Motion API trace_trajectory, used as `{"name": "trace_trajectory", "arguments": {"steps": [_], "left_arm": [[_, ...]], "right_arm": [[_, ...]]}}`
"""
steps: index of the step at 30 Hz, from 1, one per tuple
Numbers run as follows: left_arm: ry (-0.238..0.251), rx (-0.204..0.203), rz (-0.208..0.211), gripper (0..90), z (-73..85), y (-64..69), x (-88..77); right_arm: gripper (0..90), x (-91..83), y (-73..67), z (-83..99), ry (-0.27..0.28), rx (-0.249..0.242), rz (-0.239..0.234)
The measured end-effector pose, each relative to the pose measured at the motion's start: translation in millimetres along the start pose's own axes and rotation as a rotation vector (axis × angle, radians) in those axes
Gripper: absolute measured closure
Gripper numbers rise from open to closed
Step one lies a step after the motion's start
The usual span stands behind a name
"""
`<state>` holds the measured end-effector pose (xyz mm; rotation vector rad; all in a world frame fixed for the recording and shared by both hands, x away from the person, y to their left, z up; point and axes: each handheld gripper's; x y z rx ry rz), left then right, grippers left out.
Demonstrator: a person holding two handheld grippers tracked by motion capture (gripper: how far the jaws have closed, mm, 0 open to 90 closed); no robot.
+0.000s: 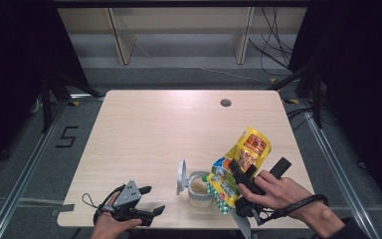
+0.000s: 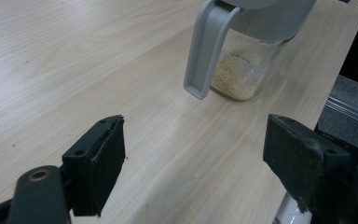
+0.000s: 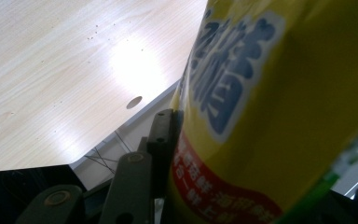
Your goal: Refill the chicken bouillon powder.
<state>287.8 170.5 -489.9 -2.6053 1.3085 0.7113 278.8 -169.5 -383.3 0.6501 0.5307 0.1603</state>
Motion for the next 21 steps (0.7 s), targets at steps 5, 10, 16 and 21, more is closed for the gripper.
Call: {"name": "trace_trajectory", "arguments": {"steps": [5,10,16,21], "left_arm": [[0.0,0.001,0.0,20.3,0.0,-0.1,-0.1],[0.0,0.001,0.0,20.3,0.0,-0.1,-0.1],[0.001,0.0,0.0,20.3,-0.1,0.0,-0.1],[0.001,0.001,0.0,20.3,-0.1,0.0,-0.1]], "right_arm": [[66.1,0.1,-0.2,0.3,-0.003,0.008,-0.004],[66.2,-0.1,0.9,0.5,0.004,-0.002,0.0],[66.2,-0.3,-0.2,0.5,-0.002,0.008,-0.004],[66.2,-0.3,0.0,0.4,0.004,-0.002,0.005]]}}
Point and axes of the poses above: each handheld gripper's, and its own axes: x roughly forward along the jaws, z roughly out of its underside, y roughly to its right, and after that the axes turned 4 degrees about y, right-handed
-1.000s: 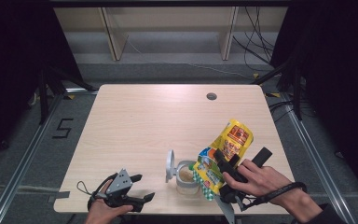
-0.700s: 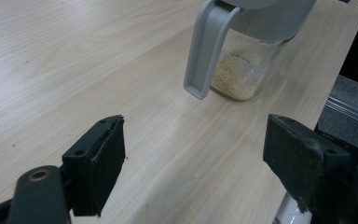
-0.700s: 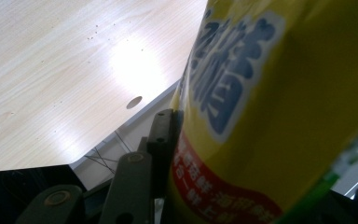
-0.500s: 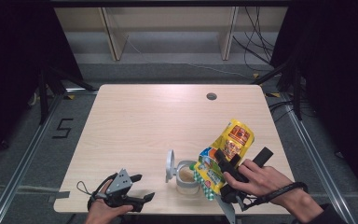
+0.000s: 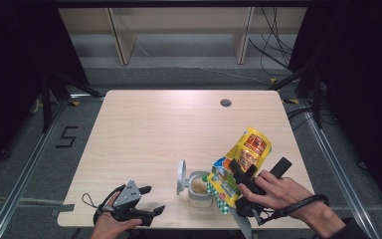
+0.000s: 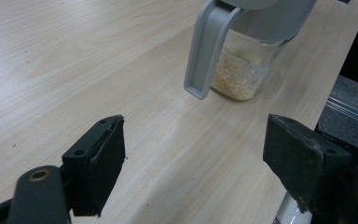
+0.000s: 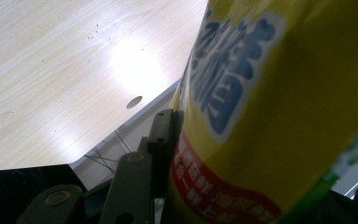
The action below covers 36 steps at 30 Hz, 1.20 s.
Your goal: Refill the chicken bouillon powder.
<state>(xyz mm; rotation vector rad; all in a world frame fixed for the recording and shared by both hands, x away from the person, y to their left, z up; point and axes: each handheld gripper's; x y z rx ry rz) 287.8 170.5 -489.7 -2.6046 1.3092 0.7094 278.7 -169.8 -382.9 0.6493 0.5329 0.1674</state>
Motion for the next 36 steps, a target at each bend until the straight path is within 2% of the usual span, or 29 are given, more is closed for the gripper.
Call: {"name": "trace_trajectory", "arguments": {"steps": [2,9,14,26,36], "left_arm": [[-0.001,0.0,0.001,20.3,0.1,0.0,0.2],[-0.001,0.001,0.0,20.3,0.1,0.1,0.1],[-0.002,-0.001,0.006,20.3,0.3,0.1,0.5],[0.003,0.001,0.005,20.3,0.4,0.0,0.9],[0.005,0.001,0.005,20.3,0.3,0.1,0.7]], "right_arm": [[66.3,0.1,0.3,0.4,0.001,0.006,-0.015],[66.3,-0.3,-1.1,0.3,0.001,0.008,0.001],[66.3,0.0,-0.6,0.4,0.0,0.01,-0.014],[66.4,-0.2,-1.3,0.2,0.003,0.001,-0.015],[66.5,-1.4,-2.0,0.8,-0.002,0.015,-0.01]]}}
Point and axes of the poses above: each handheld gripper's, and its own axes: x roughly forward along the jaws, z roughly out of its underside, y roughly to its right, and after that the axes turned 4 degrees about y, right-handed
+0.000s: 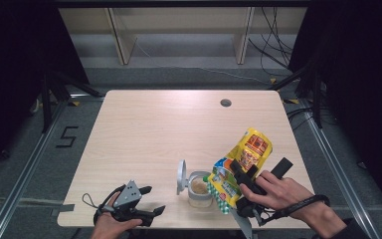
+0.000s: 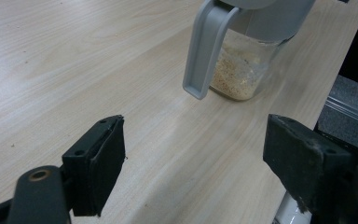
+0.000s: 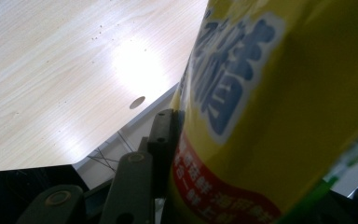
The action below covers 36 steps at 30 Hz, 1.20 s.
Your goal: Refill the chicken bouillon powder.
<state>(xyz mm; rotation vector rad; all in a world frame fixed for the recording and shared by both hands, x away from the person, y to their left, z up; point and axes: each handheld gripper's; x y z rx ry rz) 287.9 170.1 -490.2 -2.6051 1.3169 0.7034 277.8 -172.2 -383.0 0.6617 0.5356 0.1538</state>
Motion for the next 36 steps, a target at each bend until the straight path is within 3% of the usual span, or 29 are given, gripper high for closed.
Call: {"name": "trace_trajectory", "arguments": {"steps": [6,8,10,29,32,36], "left_arm": [[0.007,-0.007,-0.003,20.2,-0.2,-0.3,-0.2],[0.013,-0.041,-0.004,20.2,0.3,0.8,-0.3],[0.023,-0.047,-0.007,20.3,0.7,1.2,0.5],[0.018,-0.047,-0.002,20.2,0.8,0.9,0.5],[0.005,-0.027,-0.015,20.2,0.5,-0.5,-0.6],[0.017,-0.041,-0.007,20.2,0.6,0.8,0.0]], "right_arm": [[66.6,-0.3,-0.1,0.3,0.001,0.001,-0.002],[66.6,-0.2,0.3,0.5,0.0,-0.002,-0.009],[66.6,-0.4,0.1,0.5,0.0,-0.002,-0.007],[66.6,-1.8,-0.1,0.6,0.001,-0.004,0.0],[66.6,-1.1,-0.1,0.4,0.006,-0.005,0.004],[66.7,-0.8,0.2,0.7,0.006,-0.013,-0.005]]}}
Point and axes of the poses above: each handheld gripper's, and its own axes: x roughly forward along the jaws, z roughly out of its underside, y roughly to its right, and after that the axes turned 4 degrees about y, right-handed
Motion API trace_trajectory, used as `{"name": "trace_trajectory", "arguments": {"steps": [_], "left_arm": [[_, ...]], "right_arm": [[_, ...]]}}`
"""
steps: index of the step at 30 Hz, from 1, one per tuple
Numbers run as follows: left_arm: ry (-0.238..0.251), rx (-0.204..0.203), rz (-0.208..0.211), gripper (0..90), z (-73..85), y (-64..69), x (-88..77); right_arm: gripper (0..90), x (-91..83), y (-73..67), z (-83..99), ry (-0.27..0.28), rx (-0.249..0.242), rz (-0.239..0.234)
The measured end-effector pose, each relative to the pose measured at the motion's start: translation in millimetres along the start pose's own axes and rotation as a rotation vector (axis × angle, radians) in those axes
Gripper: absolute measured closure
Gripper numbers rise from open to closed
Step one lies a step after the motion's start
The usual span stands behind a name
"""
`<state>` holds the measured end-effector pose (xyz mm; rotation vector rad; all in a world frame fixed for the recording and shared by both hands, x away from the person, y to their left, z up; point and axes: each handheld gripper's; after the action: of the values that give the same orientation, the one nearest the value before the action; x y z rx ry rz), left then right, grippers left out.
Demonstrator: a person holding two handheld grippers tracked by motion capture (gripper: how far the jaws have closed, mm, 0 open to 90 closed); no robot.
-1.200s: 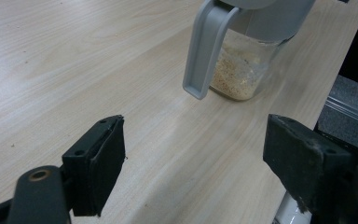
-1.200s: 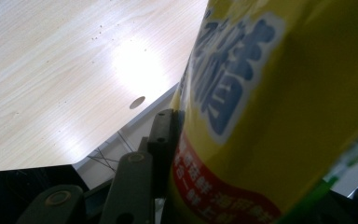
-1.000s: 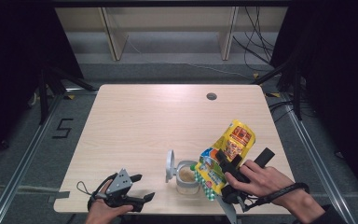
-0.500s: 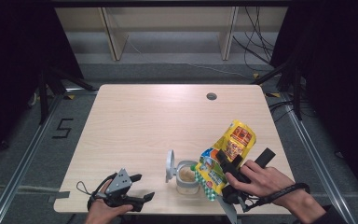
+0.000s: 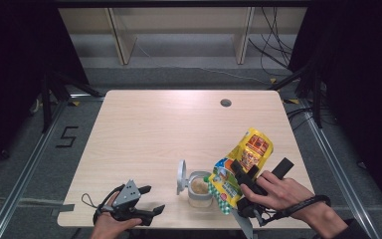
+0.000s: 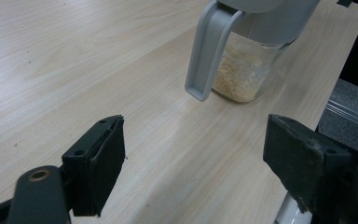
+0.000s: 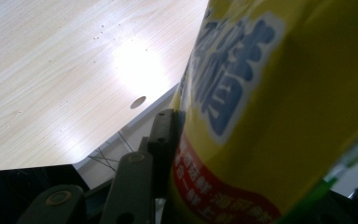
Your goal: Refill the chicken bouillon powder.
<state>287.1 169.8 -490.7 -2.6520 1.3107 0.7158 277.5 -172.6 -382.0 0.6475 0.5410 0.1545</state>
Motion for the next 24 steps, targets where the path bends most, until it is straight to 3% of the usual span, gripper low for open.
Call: {"name": "trace_trajectory", "arguments": {"steps": [24], "left_arm": [[-0.002,-0.004,0.005,20.2,0.1,0.0,0.4]], "right_arm": [[66.8,-0.6,-1.1,0.4,-0.006,0.012,-0.004]]}}
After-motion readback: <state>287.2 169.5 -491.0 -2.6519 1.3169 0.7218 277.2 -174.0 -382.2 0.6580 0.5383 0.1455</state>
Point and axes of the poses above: each handheld gripper's, and its own axes: x roughly forward along the jaws, z roughly out of its underside, y roughly to its right, and after that the axes turned 4 degrees about y, right-handed
